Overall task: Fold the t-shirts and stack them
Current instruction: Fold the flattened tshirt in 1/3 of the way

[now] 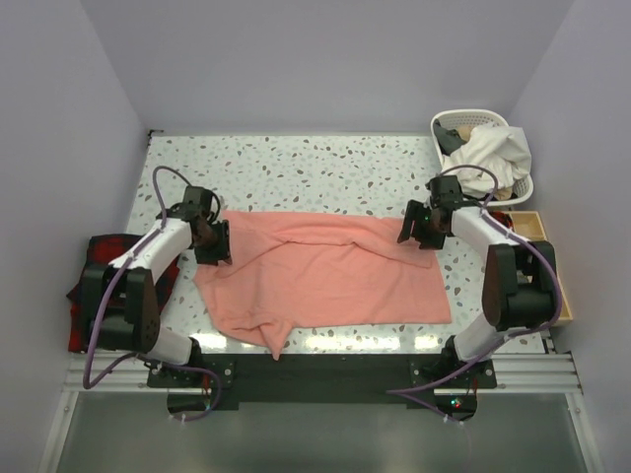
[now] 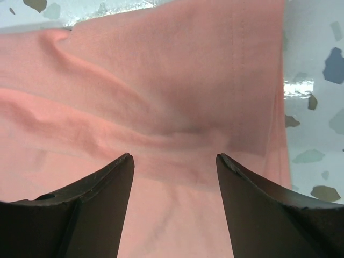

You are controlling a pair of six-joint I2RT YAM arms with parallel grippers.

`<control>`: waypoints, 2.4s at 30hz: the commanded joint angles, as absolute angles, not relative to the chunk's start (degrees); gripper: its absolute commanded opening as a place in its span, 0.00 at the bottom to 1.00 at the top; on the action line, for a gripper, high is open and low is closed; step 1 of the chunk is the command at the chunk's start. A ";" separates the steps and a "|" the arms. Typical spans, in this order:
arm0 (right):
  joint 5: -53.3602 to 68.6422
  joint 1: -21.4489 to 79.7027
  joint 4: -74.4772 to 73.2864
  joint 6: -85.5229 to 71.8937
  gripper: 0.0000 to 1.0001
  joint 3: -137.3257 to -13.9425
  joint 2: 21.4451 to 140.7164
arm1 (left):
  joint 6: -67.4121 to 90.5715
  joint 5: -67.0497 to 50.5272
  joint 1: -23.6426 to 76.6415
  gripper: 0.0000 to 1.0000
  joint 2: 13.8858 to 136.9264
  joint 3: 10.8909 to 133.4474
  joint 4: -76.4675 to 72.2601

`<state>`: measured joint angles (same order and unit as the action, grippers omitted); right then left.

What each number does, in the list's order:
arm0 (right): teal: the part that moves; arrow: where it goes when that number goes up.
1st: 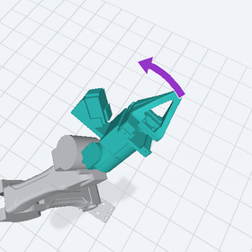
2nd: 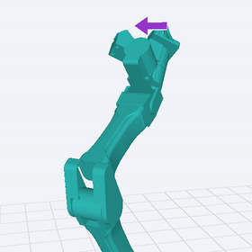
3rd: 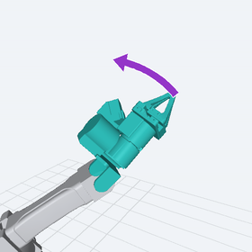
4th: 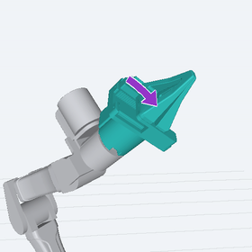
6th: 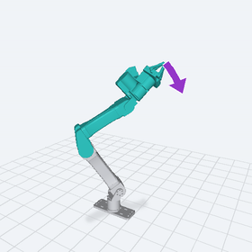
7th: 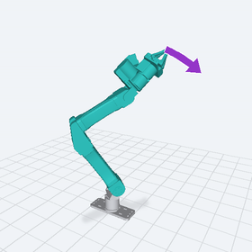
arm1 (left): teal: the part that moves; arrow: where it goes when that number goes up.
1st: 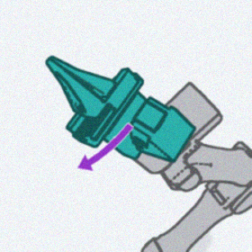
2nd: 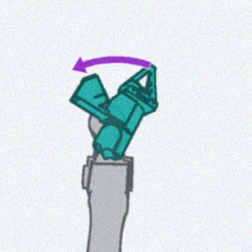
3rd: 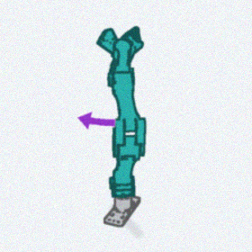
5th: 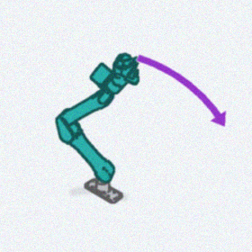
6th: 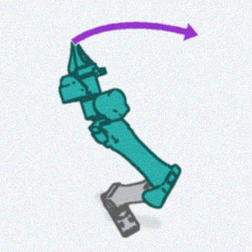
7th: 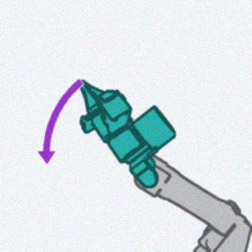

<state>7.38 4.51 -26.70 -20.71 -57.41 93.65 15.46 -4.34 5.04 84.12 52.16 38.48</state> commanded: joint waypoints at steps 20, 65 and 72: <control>0.18 4.75 -29.18 -23.20 0.72 -47.90 83.32 | 13.36 -5.01 5.63 0.25 91.58 50.80 32.87; -7.56 4.31 -28.03 -21.62 0.51 -50.98 87.36 | 12.22 -3.43 5.63 0.00 90.70 53.17 34.28; -8.26 4.22 -27.34 -21.45 0.41 -50.89 87.72 | 12.22 -3.69 5.71 0.00 90.44 53.00 34.28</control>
